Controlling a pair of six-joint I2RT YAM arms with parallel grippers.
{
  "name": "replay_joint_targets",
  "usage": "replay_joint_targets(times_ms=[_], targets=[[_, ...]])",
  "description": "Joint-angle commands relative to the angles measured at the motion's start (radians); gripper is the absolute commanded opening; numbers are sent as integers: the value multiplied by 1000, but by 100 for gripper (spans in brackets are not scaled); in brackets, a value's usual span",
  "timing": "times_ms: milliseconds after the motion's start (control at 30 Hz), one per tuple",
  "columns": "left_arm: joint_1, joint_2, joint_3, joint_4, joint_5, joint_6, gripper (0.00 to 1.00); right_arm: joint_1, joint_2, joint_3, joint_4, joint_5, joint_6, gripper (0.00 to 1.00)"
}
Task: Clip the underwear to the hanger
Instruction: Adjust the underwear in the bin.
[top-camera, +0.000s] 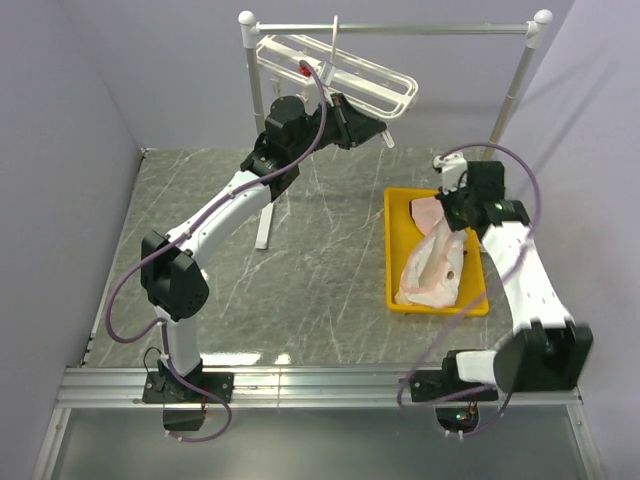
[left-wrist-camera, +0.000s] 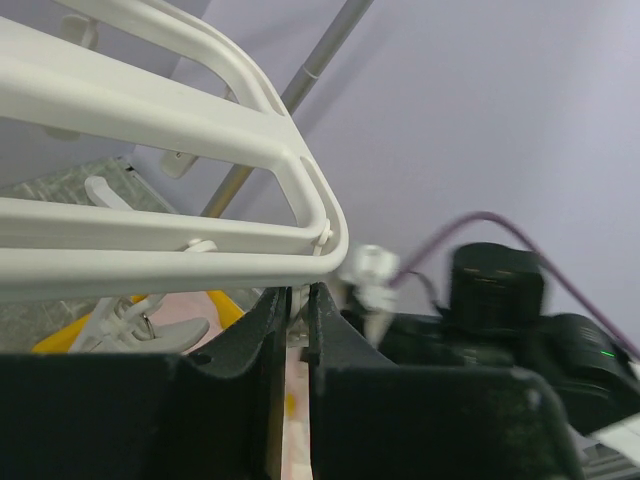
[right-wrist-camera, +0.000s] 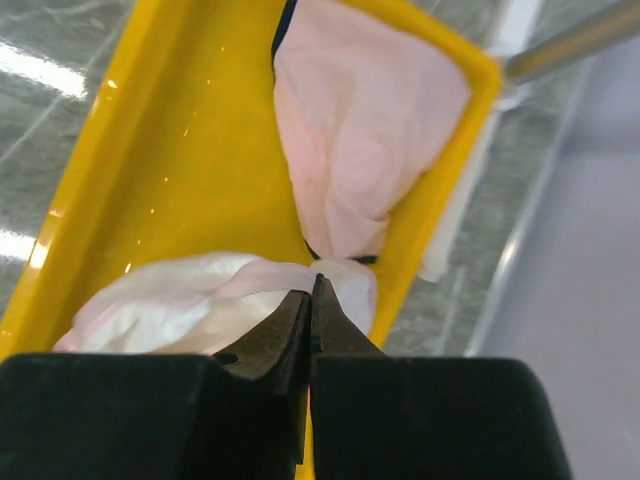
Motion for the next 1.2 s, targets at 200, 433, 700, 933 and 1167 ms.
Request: replay_joint_targets(times_ms=[200,433,700,933,1167], targets=[[4,-5,28,32,17,-5,0,-40,353,244,199,15,140,0],[3,-3,14,40,18,-13,0,-70,388,267,168,3,99,64],[3,1,21,46,21,-17,0,-106,196,173,-106,-373,-205,56],[3,-3,13,46,21,-14,0,-26,294,79,-231,-384,-288,37],[4,-2,13,38,23,-13,0,-21,306,23,93,-289,-121,40]])
